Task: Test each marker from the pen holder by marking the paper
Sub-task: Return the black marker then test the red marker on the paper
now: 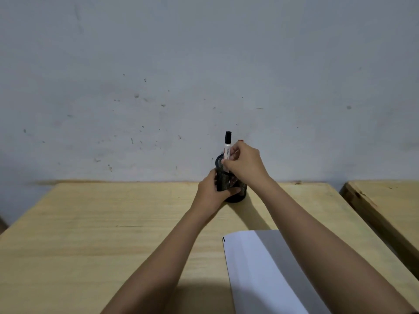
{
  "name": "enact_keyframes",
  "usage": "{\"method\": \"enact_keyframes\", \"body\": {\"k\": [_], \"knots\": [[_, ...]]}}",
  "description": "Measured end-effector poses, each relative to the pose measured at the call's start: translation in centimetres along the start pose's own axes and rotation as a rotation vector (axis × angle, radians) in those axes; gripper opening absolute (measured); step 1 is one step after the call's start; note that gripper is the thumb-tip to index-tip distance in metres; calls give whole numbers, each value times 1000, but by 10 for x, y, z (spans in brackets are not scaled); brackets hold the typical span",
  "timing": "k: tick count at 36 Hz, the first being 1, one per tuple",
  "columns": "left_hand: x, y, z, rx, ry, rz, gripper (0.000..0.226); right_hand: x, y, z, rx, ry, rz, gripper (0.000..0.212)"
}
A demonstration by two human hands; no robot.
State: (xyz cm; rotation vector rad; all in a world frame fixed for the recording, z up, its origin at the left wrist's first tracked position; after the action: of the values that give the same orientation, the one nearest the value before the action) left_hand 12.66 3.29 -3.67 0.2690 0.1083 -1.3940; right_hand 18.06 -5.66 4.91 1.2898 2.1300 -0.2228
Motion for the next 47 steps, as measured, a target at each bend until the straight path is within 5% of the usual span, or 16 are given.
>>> {"method": "enact_keyframes", "body": {"k": [16,23,27,33,47], "knots": [[2,0,-2,-11,0,-23,56,7,4,1,30,-96,4,12],[1,2,-4,11,-14,-5,53,-38,-20,-22,-230,103,348,15],[2,2,-5,25,-21,-2,52,-56,-27,-9,-204,75,489,27],[2,1,-6,29,-9,-10,51,-32,-10,32,32,62,310,38],[3,1,-3,48,3,-23,49,-31,-3,43,78,125,322,20]]}}
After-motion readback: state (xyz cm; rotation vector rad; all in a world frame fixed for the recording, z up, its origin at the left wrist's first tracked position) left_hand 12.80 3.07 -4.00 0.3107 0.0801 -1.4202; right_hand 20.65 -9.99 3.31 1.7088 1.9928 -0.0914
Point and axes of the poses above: each hand's wrist, its own y-axis towards the middle knuckle, its own x-axis out of the palm, z = x × y, the point moved 9 cm from there along y, towards the middle knuckle, and after that the axes turned 11 degrees about -z, right-handed, at the moved point
